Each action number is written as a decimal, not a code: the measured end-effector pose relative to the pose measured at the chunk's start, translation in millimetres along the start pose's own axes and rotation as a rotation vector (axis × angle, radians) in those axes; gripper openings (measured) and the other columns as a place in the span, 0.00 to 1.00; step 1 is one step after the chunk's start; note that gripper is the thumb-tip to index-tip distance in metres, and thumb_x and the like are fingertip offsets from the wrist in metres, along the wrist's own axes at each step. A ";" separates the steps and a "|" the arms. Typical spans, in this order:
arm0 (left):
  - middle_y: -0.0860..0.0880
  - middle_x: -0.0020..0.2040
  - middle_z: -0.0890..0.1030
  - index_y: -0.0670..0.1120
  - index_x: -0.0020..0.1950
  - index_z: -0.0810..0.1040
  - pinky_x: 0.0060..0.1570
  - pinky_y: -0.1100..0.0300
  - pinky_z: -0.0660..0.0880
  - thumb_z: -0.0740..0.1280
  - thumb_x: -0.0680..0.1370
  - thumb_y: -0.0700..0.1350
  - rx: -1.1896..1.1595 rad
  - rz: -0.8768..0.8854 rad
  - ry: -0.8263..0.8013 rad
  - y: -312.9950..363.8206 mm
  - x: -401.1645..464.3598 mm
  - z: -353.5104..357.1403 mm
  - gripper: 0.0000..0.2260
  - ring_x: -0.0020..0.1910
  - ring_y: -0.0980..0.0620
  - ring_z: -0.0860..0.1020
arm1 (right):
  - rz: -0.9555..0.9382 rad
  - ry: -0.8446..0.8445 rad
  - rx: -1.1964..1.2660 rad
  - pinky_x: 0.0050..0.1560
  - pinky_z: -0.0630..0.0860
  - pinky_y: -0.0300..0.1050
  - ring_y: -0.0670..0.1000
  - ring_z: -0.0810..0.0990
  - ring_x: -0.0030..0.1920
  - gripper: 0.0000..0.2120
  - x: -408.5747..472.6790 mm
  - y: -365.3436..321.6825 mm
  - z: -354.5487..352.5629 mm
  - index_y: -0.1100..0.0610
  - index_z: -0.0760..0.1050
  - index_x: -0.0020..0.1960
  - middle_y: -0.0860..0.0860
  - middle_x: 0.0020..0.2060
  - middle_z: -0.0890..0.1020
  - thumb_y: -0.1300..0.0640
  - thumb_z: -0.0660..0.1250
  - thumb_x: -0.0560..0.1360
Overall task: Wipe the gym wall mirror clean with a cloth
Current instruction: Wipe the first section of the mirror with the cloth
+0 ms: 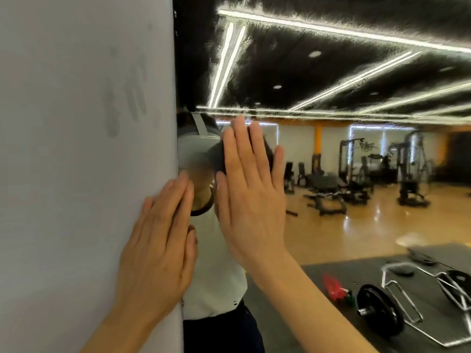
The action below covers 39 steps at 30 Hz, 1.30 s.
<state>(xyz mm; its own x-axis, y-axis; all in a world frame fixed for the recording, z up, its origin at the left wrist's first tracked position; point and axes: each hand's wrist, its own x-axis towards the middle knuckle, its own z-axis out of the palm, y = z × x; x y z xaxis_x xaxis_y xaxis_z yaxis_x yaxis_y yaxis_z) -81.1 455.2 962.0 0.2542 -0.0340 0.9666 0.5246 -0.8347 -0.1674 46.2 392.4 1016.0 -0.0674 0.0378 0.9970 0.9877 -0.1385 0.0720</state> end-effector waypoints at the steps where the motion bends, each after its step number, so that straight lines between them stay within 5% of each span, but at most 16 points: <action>1: 0.42 0.79 0.60 0.36 0.78 0.60 0.80 0.57 0.47 0.55 0.81 0.40 -0.006 0.003 -0.010 -0.9 0.2 -2.3 0.24 0.77 0.44 0.62 | -0.050 -0.010 0.009 0.80 0.39 0.49 0.53 0.53 0.80 0.26 1.5 6.1 -3.5 0.61 0.59 0.79 0.57 0.79 0.61 0.56 0.53 0.83; 4: 0.43 0.79 0.61 0.37 0.78 0.60 0.80 0.56 0.46 0.55 0.81 0.42 0.023 0.020 -0.040 -8.6 -1.8 -9.9 0.25 0.78 0.44 0.61 | 0.084 0.009 -0.011 0.79 0.37 0.44 0.47 0.49 0.79 0.26 -11.1 63.3 -25.3 0.58 0.58 0.79 0.57 0.79 0.62 0.58 0.53 0.82; 7: 0.43 0.80 0.60 0.38 0.79 0.59 0.80 0.55 0.47 0.56 0.81 0.45 0.049 0.044 -0.060 -17.1 -4.7 -12.5 0.26 0.81 0.50 0.55 | 0.422 0.136 -0.024 0.80 0.41 0.57 0.49 0.47 0.81 0.25 -24.6 112.5 -38.7 0.58 0.53 0.81 0.54 0.81 0.55 0.55 0.48 0.85; 9: 0.44 0.80 0.60 0.39 0.79 0.58 0.80 0.55 0.47 0.56 0.82 0.46 0.074 0.063 -0.067 -20.5 -6.0 -10.5 0.27 0.82 0.53 0.50 | 0.481 0.165 -0.046 0.80 0.40 0.57 0.52 0.48 0.81 0.25 -20.6 97.6 -30.2 0.60 0.53 0.81 0.56 0.81 0.55 0.54 0.47 0.86; 12: 0.44 0.80 0.60 0.39 0.79 0.57 0.80 0.56 0.47 0.56 0.81 0.46 0.076 0.053 -0.049 -20.8 -7.0 -8.6 0.27 0.81 0.54 0.50 | 0.294 0.107 -0.021 0.79 0.36 0.48 0.53 0.50 0.80 0.28 -0.1 25.2 -8.5 0.61 0.55 0.80 0.58 0.80 0.58 0.55 0.48 0.81; 14: 0.44 0.79 0.59 0.38 0.79 0.57 0.80 0.56 0.47 0.57 0.81 0.46 0.063 0.040 -0.027 -20.6 -7.9 -7.3 0.27 0.81 0.55 0.50 | 0.079 0.043 -0.013 0.79 0.38 0.50 0.55 0.53 0.80 0.27 5.7 -19.4 4.8 0.61 0.57 0.79 0.58 0.79 0.61 0.56 0.52 0.81; 18: 0.43 0.79 0.60 0.38 0.78 0.58 0.80 0.55 0.49 0.57 0.81 0.45 0.068 0.050 -0.008 -20.0 -9.0 -7.1 0.26 0.80 0.48 0.57 | -0.062 -0.029 -0.003 0.80 0.39 0.48 0.50 0.51 0.80 0.27 2.0 -2.5 -2.4 0.58 0.58 0.80 0.57 0.79 0.61 0.57 0.54 0.82; 21: 0.42 0.79 0.61 0.38 0.78 0.59 0.79 0.53 0.50 0.56 0.82 0.45 0.082 0.062 -0.012 -21.3 -9.6 -7.3 0.25 0.78 0.44 0.60 | 0.216 0.070 -0.016 0.79 0.38 0.44 0.43 0.46 0.79 0.25 -12.8 61.3 -22.2 0.53 0.54 0.80 0.56 0.80 0.59 0.59 0.52 0.83; 24: 0.42 0.79 0.61 0.38 0.79 0.59 0.79 0.52 0.52 0.56 0.82 0.44 0.086 0.061 -0.020 -22.8 -10.8 -5.8 0.25 0.78 0.44 0.60 | 0.466 0.183 -0.052 0.80 0.41 0.56 0.54 0.50 0.81 0.25 -17.8 66.5 -20.8 0.63 0.54 0.81 0.58 0.80 0.56 0.57 0.48 0.85; 31: 0.45 0.80 0.58 0.39 0.80 0.57 0.80 0.54 0.49 0.57 0.82 0.42 0.002 0.058 -0.049 -20.7 -10.5 -13.2 0.26 0.80 0.46 0.58 | 0.039 0.079 -0.014 0.79 0.41 0.53 0.58 0.56 0.80 0.25 22.3 -20.6 12.4 0.63 0.57 0.79 0.59 0.79 0.61 0.56 0.50 0.85; 39: 0.47 0.81 0.56 0.40 0.80 0.55 0.80 0.55 0.46 0.55 0.82 0.45 0.087 0.059 -0.098 -32.0 -31.2 -15.8 0.27 0.82 0.51 0.50 | -0.143 -0.146 -0.100 0.80 0.39 0.51 0.52 0.45 0.81 0.26 -105.1 -11.7 -4.1 0.59 0.46 0.82 0.52 0.82 0.45 0.51 0.43 0.87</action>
<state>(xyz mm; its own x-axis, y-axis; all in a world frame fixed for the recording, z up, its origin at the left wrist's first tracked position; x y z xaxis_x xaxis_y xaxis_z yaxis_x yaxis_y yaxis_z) -118.6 474.3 940.3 0.3623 -0.0240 0.9318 0.5737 -0.7821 -0.2432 41.1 386.0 910.5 -0.1772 0.2060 0.9624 0.9503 -0.2184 0.2217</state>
